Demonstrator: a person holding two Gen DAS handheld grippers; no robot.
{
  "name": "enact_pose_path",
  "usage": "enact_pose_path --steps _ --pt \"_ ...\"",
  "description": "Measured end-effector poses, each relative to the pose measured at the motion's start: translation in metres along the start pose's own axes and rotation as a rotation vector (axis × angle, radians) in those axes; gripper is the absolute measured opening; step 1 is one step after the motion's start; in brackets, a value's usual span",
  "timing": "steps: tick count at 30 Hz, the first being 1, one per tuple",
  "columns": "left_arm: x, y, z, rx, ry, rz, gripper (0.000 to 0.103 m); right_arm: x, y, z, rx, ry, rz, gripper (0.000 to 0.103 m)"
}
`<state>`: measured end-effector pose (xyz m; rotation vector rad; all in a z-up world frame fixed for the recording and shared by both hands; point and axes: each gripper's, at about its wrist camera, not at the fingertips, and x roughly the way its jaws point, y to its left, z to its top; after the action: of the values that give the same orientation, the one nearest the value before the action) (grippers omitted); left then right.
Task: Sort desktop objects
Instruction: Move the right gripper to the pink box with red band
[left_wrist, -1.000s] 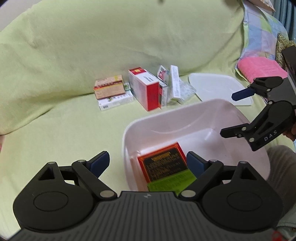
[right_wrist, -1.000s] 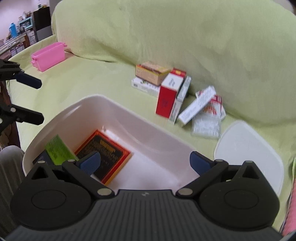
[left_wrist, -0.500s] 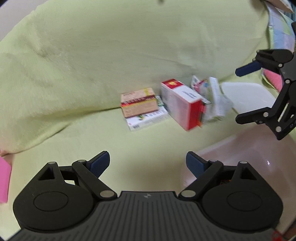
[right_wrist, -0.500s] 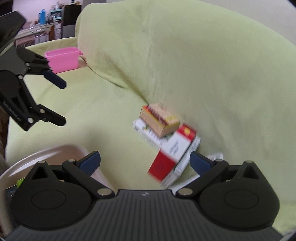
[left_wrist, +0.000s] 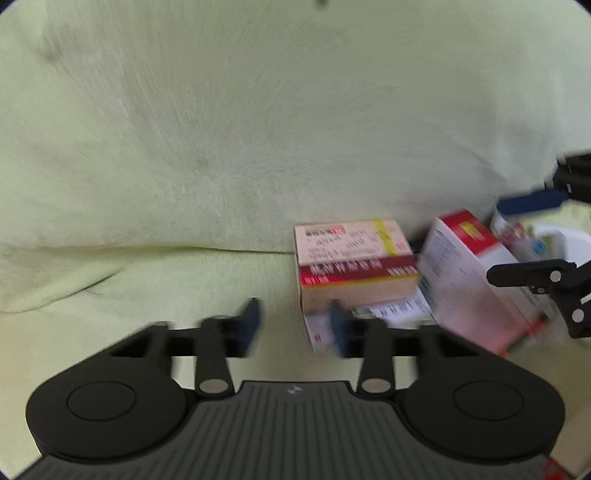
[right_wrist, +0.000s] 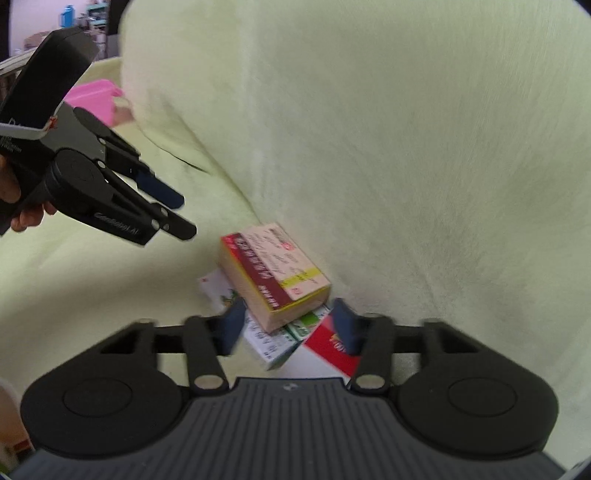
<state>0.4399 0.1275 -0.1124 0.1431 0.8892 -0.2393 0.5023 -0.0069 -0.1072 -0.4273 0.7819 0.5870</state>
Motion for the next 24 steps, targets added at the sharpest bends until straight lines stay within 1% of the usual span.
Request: enact_pose_path --steps 2,5,8,11,14,17,19,20,22,24 --pt "0.019 0.005 0.006 -0.039 0.006 -0.026 0.031 0.013 -0.006 0.003 0.014 0.008 -0.001 0.032" --pt "0.037 0.008 0.010 -0.081 -0.007 -0.065 0.031 0.027 -0.013 0.006 0.036 0.015 -0.011 0.032" --pt "0.050 0.006 0.009 -0.097 -0.007 -0.095 0.031 0.036 -0.018 0.008 0.050 0.014 0.015 0.032" --pt "0.053 0.001 0.001 -0.075 -0.016 -0.104 0.031 0.043 -0.023 0.010 0.057 0.017 0.049 0.032" --pt "0.047 -0.005 -0.013 -0.032 -0.033 -0.104 0.031 0.050 -0.027 0.012 0.063 0.020 0.084 0.032" --pt "0.041 -0.006 -0.027 -0.022 -0.042 -0.102 0.031 0.056 -0.027 0.015 0.032 0.025 0.130 0.036" --pt "0.041 -0.007 -0.035 -0.015 -0.026 -0.094 0.031 0.064 -0.023 0.020 -0.037 0.035 0.142 0.045" --pt "0.044 -0.009 -0.039 -0.005 -0.003 -0.079 0.031 0.069 -0.021 0.023 -0.067 0.046 0.158 0.054" --pt "0.058 -0.013 -0.049 0.028 0.060 -0.026 0.031 0.079 -0.020 0.028 -0.106 0.070 0.192 0.055" --pt "0.062 -0.014 -0.063 0.023 0.078 -0.029 0.031 0.075 -0.012 0.028 -0.151 0.092 0.192 0.055"
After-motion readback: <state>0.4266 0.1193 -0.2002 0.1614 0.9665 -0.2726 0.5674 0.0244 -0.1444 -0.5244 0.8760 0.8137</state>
